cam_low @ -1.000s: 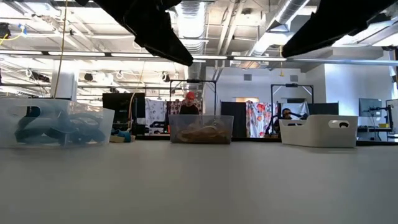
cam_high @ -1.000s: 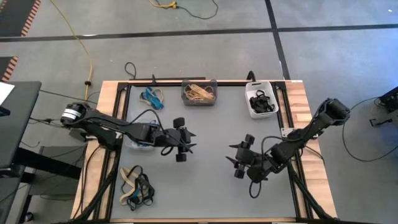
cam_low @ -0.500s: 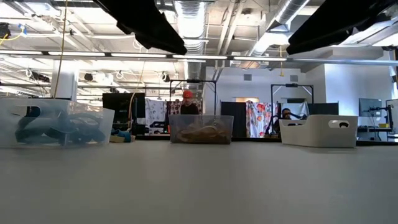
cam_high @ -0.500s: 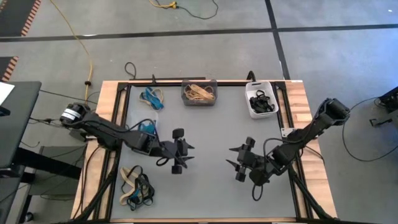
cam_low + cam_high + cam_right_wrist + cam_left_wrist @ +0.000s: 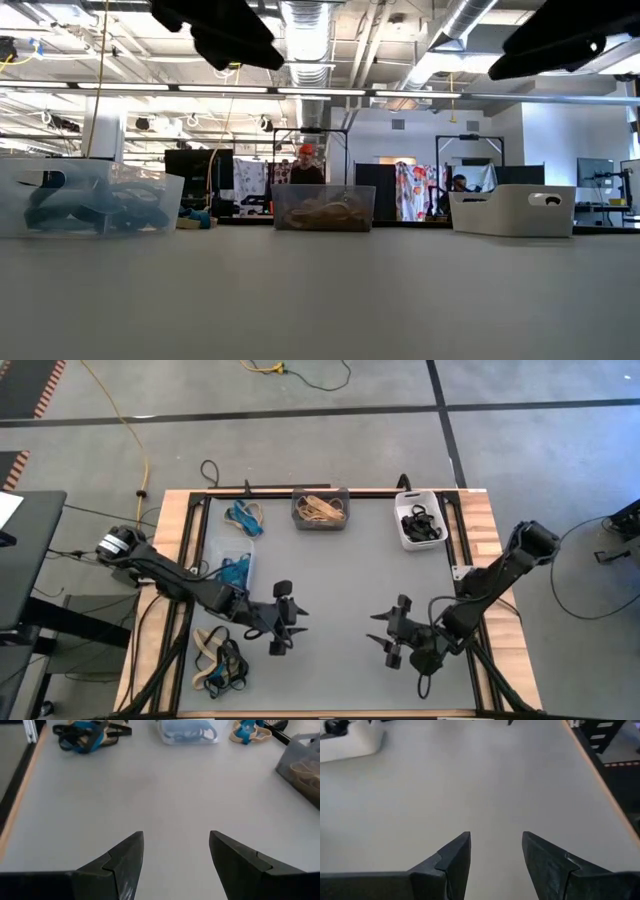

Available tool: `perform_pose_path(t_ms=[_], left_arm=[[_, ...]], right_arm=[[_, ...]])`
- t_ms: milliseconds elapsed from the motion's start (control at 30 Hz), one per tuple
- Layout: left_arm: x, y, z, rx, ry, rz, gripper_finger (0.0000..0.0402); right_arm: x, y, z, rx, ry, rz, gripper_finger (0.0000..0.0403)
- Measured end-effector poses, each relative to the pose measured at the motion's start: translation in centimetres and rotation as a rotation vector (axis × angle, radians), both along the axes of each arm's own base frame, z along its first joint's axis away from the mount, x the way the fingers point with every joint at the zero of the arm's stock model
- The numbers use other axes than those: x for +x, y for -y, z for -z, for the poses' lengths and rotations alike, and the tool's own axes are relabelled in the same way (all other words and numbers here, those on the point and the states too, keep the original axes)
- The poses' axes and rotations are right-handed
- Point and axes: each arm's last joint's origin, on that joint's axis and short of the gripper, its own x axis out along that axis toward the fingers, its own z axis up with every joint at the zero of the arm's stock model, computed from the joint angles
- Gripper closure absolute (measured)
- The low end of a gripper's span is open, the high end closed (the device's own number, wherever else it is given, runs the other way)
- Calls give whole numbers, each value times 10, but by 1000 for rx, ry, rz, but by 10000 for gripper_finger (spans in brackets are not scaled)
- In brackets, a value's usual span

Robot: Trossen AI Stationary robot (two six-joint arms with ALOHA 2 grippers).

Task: Sort rubber bands into baskets
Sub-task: Put the black rubber band into the white bin

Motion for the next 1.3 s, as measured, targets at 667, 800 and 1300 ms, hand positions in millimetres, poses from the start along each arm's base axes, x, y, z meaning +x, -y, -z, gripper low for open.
perform_pose_path(t_ms=[667,800,1300], left_arm=[[-35,55,6,-123,-90,79,233],[-44,64,8,-147,-125,92,233],[-83,104,12,-280,-258,218,233]], right_arm=[[14,-3,19,-38,-29,1,147],[14,-3,18,-33,-24,0,147],[15,-4,17,-27,-12,-5,147]])
